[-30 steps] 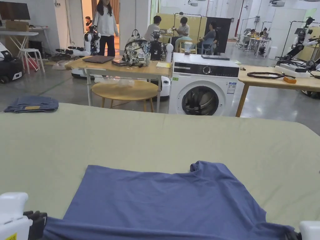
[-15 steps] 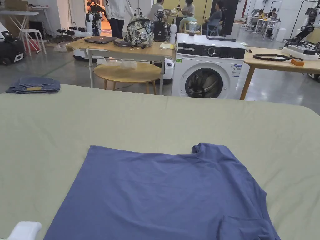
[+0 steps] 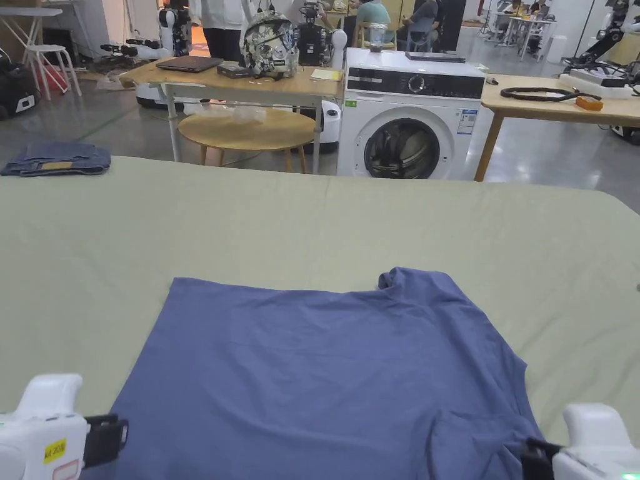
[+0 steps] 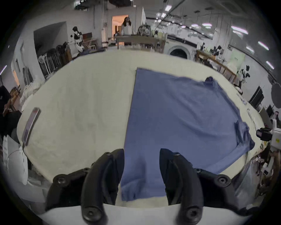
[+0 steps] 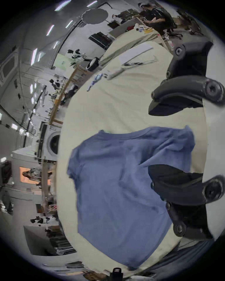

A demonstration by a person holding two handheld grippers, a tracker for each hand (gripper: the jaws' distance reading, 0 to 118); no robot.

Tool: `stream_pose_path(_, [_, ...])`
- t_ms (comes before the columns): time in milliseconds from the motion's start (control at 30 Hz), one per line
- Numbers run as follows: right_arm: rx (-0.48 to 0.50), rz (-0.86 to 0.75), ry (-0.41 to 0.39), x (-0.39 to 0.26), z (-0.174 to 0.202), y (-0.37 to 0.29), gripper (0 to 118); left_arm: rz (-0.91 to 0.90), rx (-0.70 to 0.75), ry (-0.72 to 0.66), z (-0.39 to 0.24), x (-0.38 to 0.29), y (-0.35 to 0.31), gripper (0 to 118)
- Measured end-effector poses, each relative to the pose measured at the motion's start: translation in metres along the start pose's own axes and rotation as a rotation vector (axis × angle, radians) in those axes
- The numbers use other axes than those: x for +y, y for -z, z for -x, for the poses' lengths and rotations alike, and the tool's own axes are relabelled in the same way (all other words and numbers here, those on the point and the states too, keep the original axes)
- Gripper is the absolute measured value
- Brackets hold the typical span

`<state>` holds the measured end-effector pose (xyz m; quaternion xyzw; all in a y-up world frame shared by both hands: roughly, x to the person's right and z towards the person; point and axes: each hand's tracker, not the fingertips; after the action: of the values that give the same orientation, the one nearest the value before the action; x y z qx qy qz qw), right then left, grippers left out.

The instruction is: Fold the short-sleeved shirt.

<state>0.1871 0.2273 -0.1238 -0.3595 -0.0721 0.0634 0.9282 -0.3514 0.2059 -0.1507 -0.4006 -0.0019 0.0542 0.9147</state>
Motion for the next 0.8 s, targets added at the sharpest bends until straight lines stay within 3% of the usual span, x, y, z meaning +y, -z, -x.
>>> stream_pose_path(100, [0.027, -0.127, 0.063, 0.014, 0.017, -0.001, 69, -0.118, 0.009, 0.043, -0.023, 0.015, -0.010, 46])
stream_pose_path(167, [0.042, -0.195, 0.094, 0.021, 0.026, 0.001, 62, -0.188, 0.022, 0.066, -0.030, 0.022, -0.010, 46])
stream_pose_path(200, [0.051, -0.234, 0.108, 0.024, 0.032, -0.001, 51, -0.235, 0.027, 0.071, -0.036, 0.025, -0.013, 43])
stream_pose_path(233, [0.056, -0.266, 0.113, 0.027, 0.037, -0.003, 31, -0.268, 0.026, 0.075, -0.040, 0.028, -0.016, 34])
stream_pose_path(333, [0.053, -0.362, 0.129, 0.037, 0.050, -0.008, 22, -0.353, 0.051, 0.089, -0.054, 0.035, -0.024, 25])
stream_pose_path(433, [0.070, -0.395, 0.136, 0.044, 0.058, -0.013, 0, -0.401, 0.072, 0.109, -0.065, 0.038, -0.031, 1])
stream_pose_path(600, [0.078, -0.412, 0.147, 0.047, 0.063, -0.018, 0, -0.374, 0.065, 0.084, -0.065, 0.037, -0.039, 0])
stream_pose_path(800, [0.080, -0.354, 0.122, 0.041, 0.062, -0.011, 0, -0.083, 0.049, 0.035, -0.031, 0.021, -0.035, 0])
